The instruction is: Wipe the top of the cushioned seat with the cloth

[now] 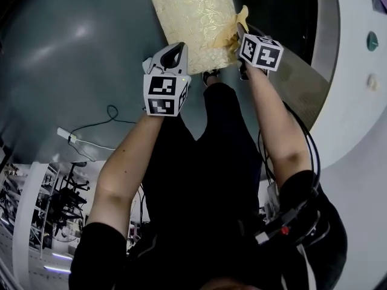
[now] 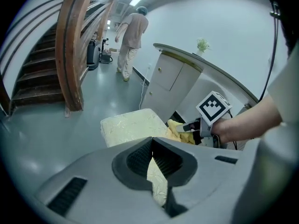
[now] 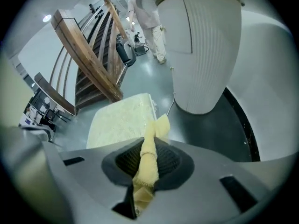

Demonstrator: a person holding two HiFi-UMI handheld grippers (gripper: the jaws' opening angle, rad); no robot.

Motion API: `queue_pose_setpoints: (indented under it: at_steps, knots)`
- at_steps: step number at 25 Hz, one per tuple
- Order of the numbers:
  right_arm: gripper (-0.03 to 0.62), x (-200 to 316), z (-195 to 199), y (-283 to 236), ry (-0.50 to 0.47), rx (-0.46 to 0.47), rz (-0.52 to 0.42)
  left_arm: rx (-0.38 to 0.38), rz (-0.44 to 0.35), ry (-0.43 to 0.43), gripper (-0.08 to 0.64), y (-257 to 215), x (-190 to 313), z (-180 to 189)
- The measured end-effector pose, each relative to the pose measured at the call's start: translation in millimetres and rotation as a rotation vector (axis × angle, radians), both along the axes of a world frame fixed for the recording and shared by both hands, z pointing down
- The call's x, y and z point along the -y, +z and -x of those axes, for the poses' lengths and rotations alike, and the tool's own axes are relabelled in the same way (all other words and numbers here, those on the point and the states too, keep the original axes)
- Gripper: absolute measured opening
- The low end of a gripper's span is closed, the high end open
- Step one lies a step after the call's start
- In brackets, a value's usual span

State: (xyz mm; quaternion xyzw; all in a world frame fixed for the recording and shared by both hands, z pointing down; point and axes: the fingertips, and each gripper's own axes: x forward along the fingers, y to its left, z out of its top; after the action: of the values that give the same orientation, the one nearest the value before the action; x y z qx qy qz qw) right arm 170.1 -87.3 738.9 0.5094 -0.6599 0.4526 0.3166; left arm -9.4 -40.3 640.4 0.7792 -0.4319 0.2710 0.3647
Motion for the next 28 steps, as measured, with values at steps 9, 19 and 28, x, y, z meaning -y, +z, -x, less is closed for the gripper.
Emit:
queue_pose_setpoints:
  at_steps: [9,19,28]
  knots:
    - [0.060,-8,28,22,-0.002,-0.067,0.033,0.007,0.001,-0.029,0.003,11,6,44]
    - [0.060,-13,125,12,-0.119,0.041,0.064,-0.005,-0.004,-0.050,0.005,-1,9,86]
    - [0.060,-41,223,20,-0.259,0.098,0.086,0.017,-0.013,-0.102,0.005,2,-17,137]
